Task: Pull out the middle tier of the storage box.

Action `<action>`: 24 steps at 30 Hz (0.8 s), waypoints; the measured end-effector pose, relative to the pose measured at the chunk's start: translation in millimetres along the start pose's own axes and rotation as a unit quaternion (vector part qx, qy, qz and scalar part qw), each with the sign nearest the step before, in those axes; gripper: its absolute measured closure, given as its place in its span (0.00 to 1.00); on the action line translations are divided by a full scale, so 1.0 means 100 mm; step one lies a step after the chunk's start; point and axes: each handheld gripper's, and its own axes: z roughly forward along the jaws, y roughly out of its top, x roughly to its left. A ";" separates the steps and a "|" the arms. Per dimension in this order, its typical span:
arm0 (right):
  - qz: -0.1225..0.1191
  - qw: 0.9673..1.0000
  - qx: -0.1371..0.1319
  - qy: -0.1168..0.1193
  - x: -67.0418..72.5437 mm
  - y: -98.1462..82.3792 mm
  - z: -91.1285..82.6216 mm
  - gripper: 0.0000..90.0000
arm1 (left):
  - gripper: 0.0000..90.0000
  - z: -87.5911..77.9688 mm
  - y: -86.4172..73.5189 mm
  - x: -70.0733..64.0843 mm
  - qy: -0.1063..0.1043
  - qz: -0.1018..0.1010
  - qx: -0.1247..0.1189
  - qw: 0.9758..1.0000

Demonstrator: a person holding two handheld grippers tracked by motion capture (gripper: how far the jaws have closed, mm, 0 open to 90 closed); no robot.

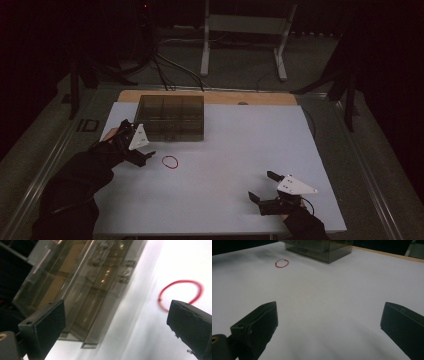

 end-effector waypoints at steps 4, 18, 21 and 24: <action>-0.001 1.000 0.004 0.000 0.00 -0.01 0.01 0.01 | 0.04 -0.02 0.02 0.05 -0.011 -0.010 -0.012 1.000; 0.002 1.000 0.005 0.001 -0.01 -0.01 0.02 0.01 | 0.04 -0.01 0.02 0.22 -0.076 -0.098 -0.042 0.991; 0.003 1.000 0.006 0.001 -0.02 -0.02 0.02 0.01 | 0.04 0.01 0.00 0.25 -0.088 -0.128 -0.037 0.987; 0.004 1.000 0.005 0.001 -0.02 -0.02 0.01 0.01 | 0.04 0.04 -0.01 0.25 -0.084 -0.121 -0.029 0.989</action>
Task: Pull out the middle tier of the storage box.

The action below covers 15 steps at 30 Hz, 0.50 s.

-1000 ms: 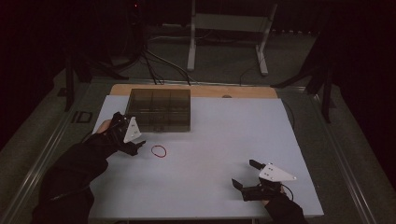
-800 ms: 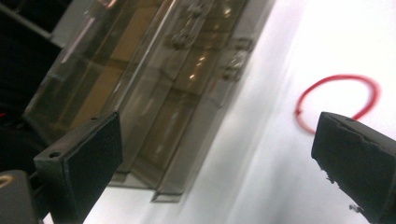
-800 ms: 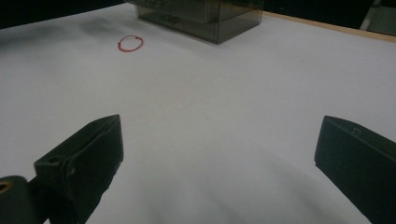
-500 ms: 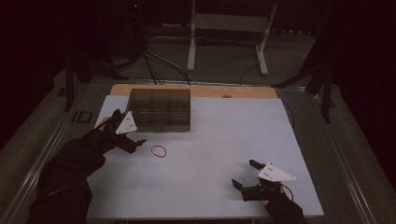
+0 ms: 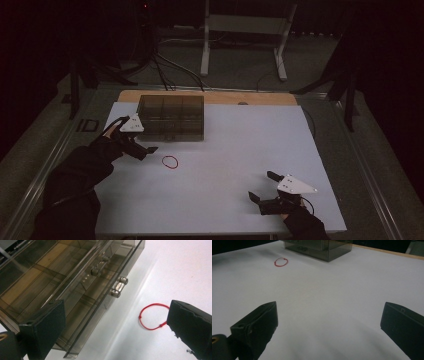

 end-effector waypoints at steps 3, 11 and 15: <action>0.001 1.000 0.001 0.001 0.00 0.00 0.00 0.01 | 0.04 0.02 -0.01 0.01 0.001 0.001 -0.002 1.000; 0.003 1.000 -0.002 0.000 -0.01 0.00 0.00 0.01 | 0.19 0.06 -0.03 0.00 0.015 0.038 -0.003 0.999; 0.004 1.000 -0.001 0.001 -0.02 -0.01 0.00 0.01 | 0.21 0.08 -0.03 0.00 0.024 0.059 0.006 0.998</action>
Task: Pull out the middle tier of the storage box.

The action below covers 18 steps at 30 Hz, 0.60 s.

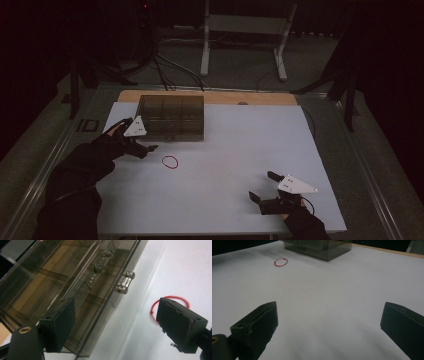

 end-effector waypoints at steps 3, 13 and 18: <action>-0.001 1.000 -0.001 0.000 0.00 0.00 0.00 0.01 | 0.37 0.01 0.01 0.02 0.001 0.003 0.008 1.000; 0.001 1.000 -0.001 0.003 0.01 0.00 -0.01 0.01 | 0.71 0.12 0.03 0.09 0.013 0.062 0.041 0.997; 0.004 1.000 -0.001 0.003 0.00 0.00 -0.01 0.01 | 0.76 0.19 0.04 0.12 -0.012 0.106 0.048 0.993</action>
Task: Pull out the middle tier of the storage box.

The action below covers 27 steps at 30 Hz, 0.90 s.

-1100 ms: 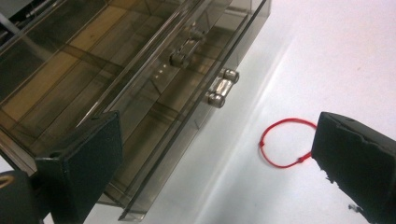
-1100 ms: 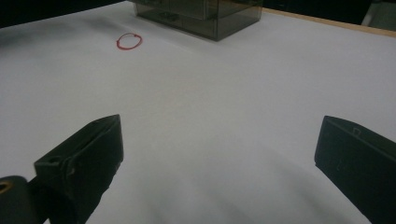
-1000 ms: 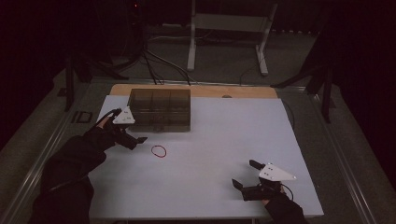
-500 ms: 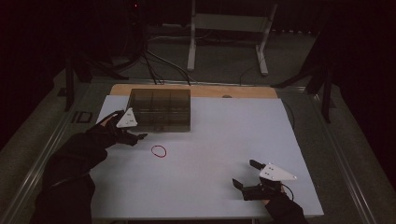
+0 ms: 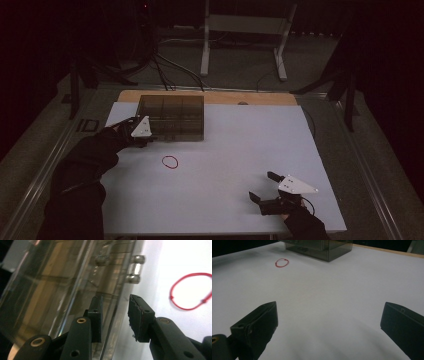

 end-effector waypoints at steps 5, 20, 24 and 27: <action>0.000 1.000 0.000 0.000 0.00 0.00 0.00 0.01 | 0.82 0.06 0.02 0.02 -0.004 0.012 0.029 1.000; 0.000 1.000 0.001 0.003 0.01 -0.01 0.00 0.01 | 0.89 0.11 0.07 0.04 -0.017 0.053 0.054 0.997; 0.000 1.000 0.000 0.003 0.01 -0.01 0.00 0.01 | 0.91 0.10 0.08 0.05 -0.027 0.052 0.052 0.997; 0.001 1.000 0.003 0.003 0.01 -0.01 0.00 0.01 | 0.92 0.09 0.09 0.06 -0.035 0.057 0.055 0.996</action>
